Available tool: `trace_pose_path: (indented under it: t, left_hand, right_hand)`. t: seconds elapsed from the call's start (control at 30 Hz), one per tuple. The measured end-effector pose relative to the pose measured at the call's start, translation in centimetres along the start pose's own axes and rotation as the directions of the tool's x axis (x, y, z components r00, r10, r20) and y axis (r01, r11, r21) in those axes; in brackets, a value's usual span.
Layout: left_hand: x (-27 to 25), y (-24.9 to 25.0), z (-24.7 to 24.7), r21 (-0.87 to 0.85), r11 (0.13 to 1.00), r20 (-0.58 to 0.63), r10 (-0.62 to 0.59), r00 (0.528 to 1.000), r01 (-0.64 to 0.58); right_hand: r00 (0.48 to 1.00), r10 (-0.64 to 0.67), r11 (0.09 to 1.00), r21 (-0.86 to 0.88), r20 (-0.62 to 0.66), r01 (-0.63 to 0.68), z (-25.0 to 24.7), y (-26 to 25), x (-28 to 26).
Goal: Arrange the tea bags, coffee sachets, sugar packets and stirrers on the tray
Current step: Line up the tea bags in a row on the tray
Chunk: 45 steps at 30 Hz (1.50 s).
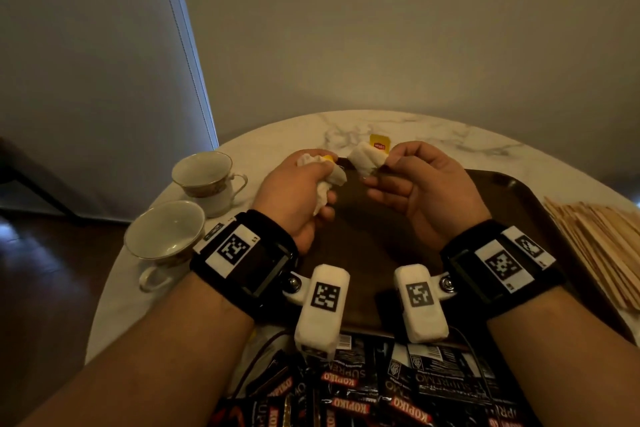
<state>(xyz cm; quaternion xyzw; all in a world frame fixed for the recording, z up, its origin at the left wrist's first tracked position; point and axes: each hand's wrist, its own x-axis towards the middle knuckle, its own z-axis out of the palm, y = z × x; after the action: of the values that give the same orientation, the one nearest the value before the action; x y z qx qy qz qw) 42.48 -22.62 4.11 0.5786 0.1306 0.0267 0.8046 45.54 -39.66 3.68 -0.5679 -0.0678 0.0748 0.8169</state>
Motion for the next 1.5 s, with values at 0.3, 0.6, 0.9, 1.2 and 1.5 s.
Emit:
trace_pose_path:
  t: [0.3,0.6,0.9,1.2,1.5]
  left_hand:
    - [-0.4,-0.1,-0.1,-0.029,0.986,0.186,-0.157,0.970,0.166]
    - [-0.5,0.0,-0.1,0.044,0.999,0.153,-0.031,0.988,0.025]
    - [-0.2,0.0,-0.3,0.086,0.995,0.112,0.037,0.993,-0.047]
    - [-0.1,-0.2,-0.8,0.144,0.985,0.065,0.089,0.994,-0.098]
    - [1.0,0.9,-1.8,0.091,0.985,-0.270,0.166,0.948,-0.147]
  right_hand:
    - [0.993,-0.095,0.993,-0.058,0.069,0.099,0.3,0.1,-0.4]
    - [0.991,0.052,0.998,-0.039,0.125,-0.047,0.1,0.1,0.1]
    - [0.998,-0.028,0.996,-0.078,0.063,0.033,0.2,0.6,0.2]
    - [0.997,0.002,0.991,-0.131,0.079,0.008,1.0,0.0,-0.5]
    - [0.985,0.143,0.973,-0.168,-0.091,-0.157,2.1,-0.8,3.4]
